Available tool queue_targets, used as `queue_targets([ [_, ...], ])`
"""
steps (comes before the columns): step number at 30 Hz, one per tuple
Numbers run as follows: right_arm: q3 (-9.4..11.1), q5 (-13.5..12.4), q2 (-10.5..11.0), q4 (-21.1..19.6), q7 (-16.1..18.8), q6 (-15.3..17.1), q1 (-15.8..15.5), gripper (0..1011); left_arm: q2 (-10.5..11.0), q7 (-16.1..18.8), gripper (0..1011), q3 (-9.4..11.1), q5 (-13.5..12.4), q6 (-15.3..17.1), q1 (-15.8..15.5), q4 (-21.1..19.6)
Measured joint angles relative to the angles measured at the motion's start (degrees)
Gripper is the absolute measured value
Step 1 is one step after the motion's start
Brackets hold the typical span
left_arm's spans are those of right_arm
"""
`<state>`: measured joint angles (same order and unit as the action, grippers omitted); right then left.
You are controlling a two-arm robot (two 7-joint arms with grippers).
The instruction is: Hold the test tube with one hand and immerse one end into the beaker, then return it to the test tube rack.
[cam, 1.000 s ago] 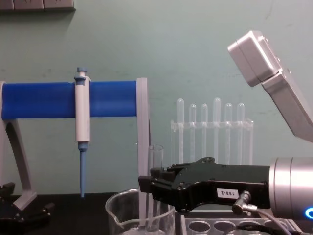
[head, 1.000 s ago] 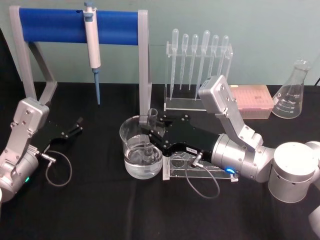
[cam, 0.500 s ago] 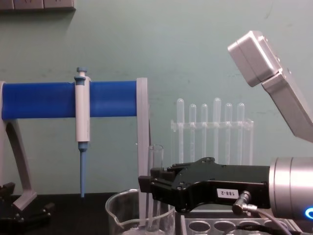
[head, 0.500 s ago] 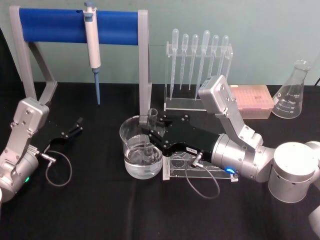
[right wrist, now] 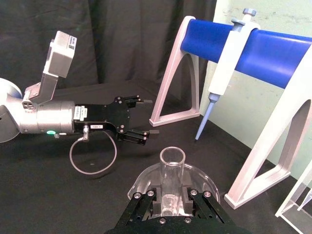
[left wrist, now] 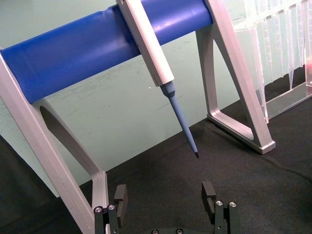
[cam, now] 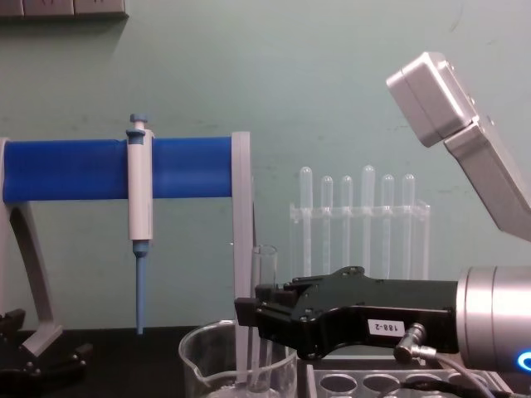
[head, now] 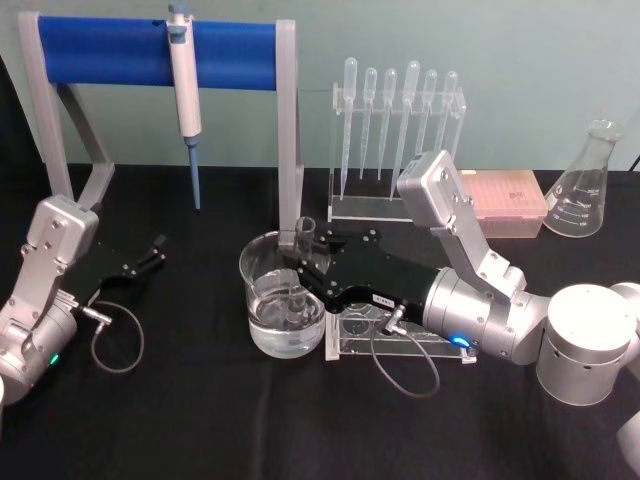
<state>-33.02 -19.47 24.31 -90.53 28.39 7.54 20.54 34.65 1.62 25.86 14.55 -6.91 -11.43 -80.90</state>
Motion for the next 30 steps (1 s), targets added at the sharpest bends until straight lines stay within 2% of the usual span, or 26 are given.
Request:
queue_targets([
  [30,0.0,0.0,0.0,0.0,0.0,0.0,0.0,238,0.0,0.0,1000,0.0,0.0,0.0,0.0,0.0],
])
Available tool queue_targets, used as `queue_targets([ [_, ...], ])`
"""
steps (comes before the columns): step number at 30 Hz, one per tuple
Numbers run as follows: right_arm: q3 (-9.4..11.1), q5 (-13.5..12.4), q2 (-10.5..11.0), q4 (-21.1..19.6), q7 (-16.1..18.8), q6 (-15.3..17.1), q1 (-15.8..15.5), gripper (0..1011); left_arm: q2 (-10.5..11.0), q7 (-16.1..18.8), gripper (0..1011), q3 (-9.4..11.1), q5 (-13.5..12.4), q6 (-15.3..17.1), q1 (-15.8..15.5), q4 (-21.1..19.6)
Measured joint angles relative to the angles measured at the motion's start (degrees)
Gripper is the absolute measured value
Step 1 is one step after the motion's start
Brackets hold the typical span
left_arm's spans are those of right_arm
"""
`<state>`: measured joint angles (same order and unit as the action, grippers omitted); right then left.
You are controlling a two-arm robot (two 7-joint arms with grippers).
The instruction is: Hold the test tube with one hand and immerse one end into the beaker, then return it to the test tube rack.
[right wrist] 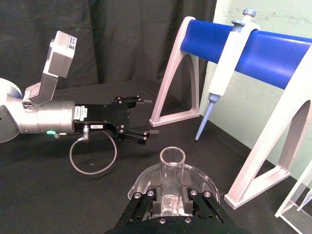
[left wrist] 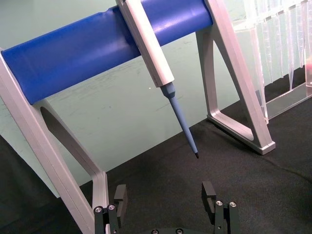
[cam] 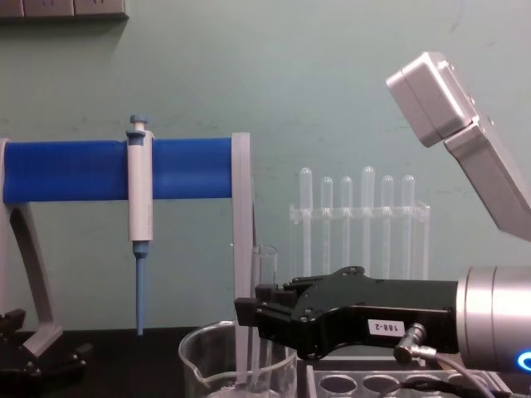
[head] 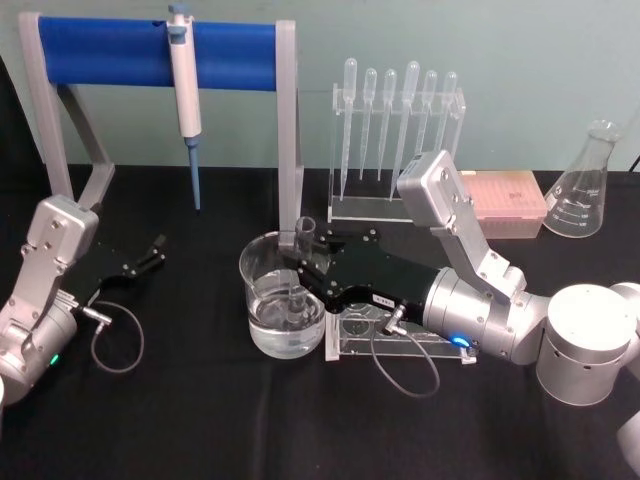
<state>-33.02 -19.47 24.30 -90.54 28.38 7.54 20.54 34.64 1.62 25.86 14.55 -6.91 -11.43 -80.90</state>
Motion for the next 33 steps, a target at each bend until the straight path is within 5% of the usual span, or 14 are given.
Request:
queue_targets([
  [33,0.0,0.0,0.0,0.0,0.0,0.0,0.0,238,0.0,0.0,1000,0.0,0.0,0.0,0.0,0.0],
])
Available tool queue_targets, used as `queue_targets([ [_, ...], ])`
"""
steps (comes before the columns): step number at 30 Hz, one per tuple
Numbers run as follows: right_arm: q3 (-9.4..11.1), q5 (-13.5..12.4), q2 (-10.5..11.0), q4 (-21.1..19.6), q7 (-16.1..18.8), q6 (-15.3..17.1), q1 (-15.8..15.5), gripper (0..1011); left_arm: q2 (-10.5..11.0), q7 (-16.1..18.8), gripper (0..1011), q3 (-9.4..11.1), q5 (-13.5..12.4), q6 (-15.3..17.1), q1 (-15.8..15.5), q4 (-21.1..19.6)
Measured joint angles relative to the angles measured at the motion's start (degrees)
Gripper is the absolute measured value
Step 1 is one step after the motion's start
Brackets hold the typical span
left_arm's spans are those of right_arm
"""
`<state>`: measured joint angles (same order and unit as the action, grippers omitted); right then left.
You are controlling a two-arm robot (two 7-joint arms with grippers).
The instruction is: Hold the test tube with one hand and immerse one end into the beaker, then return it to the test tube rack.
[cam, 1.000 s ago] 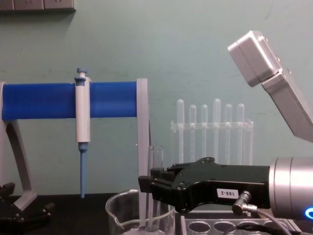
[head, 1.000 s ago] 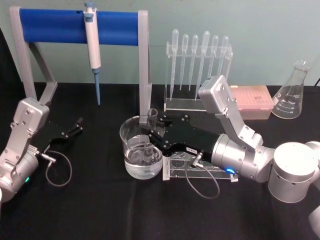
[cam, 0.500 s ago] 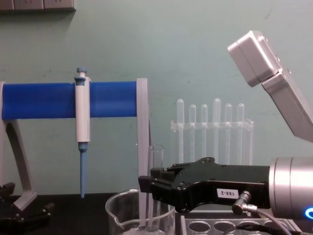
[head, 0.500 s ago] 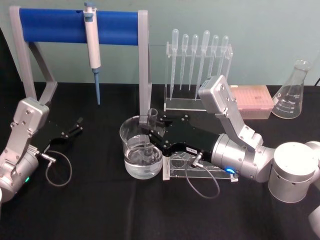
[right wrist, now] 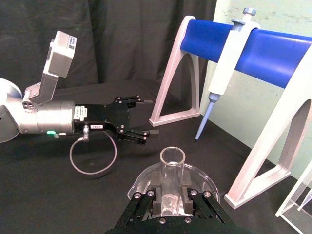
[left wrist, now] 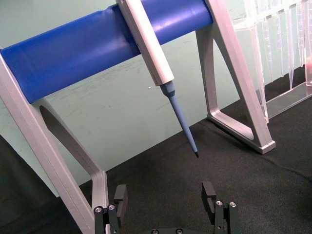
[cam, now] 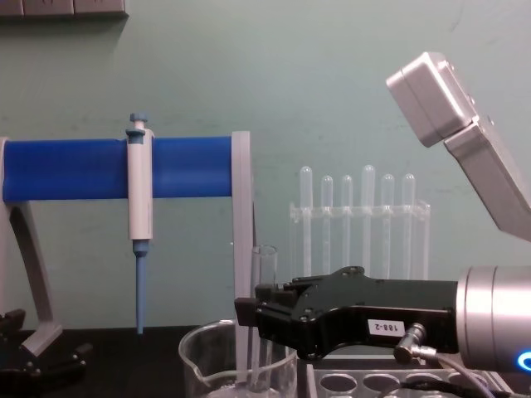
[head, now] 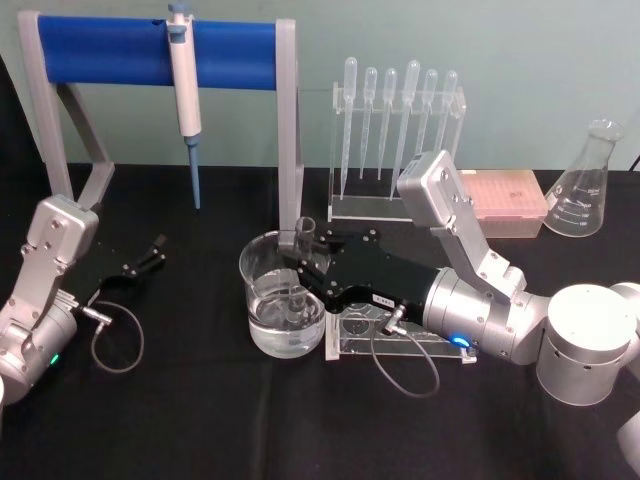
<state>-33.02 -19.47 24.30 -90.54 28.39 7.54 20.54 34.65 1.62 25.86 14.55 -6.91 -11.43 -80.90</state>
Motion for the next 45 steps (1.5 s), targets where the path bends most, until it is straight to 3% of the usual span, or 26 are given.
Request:
queue_targets([
  [45,0.0,0.0,0.0,0.0,0.0,0.0,0.0,238,0.0,0.0,1000,0.0,0.0,0.0,0.0,0.0],
])
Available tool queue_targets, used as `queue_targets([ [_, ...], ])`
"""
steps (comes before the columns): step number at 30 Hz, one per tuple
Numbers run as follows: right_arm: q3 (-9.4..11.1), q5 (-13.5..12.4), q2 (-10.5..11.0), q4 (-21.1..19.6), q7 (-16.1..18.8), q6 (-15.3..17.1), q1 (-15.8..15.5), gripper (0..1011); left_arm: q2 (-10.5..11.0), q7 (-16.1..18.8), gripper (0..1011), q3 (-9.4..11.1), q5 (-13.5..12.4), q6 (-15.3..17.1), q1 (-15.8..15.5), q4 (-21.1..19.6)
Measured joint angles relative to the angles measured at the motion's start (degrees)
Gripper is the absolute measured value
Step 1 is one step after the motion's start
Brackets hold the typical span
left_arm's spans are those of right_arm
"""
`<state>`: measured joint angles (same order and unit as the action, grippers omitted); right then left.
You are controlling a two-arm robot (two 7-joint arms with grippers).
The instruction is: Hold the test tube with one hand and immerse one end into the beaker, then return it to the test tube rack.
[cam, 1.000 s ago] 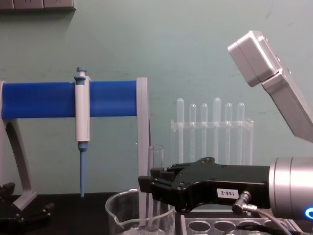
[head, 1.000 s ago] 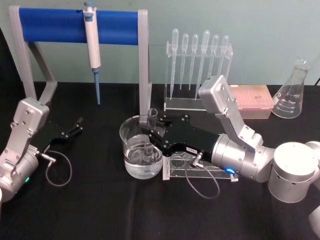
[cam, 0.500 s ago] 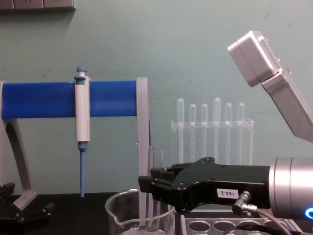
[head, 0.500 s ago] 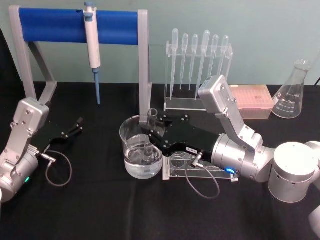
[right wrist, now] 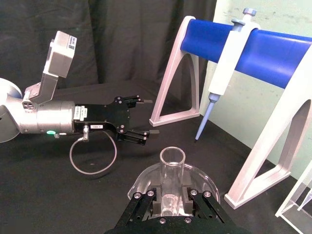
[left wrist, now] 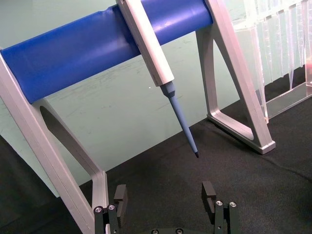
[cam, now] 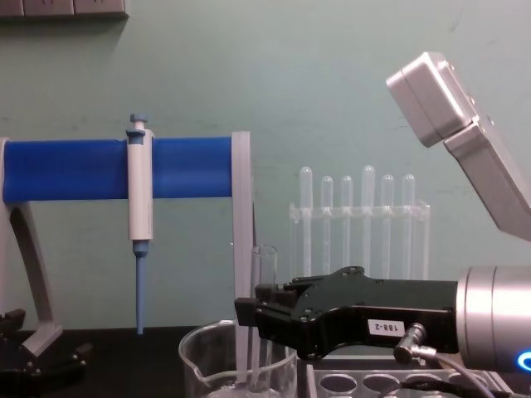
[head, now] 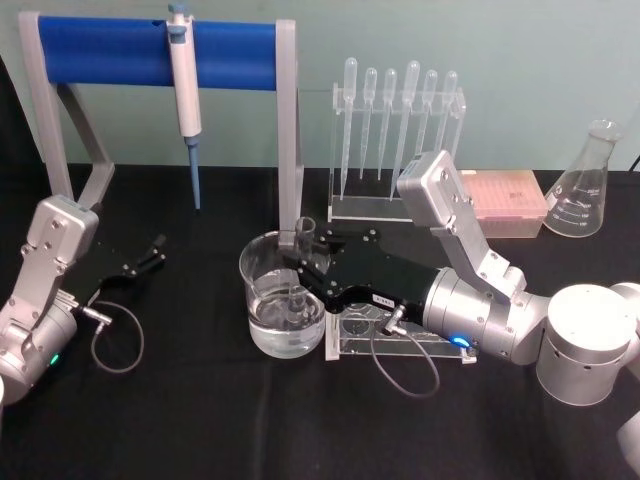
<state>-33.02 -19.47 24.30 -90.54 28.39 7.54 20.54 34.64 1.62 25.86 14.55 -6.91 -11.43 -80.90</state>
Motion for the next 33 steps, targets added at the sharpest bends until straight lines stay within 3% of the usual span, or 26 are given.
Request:
queue_targets([
  [33,0.0,0.0,0.0,0.0,0.0,0.0,0.0,238,0.0,0.0,1000,0.0,0.0,0.0,0.0,0.0],
])
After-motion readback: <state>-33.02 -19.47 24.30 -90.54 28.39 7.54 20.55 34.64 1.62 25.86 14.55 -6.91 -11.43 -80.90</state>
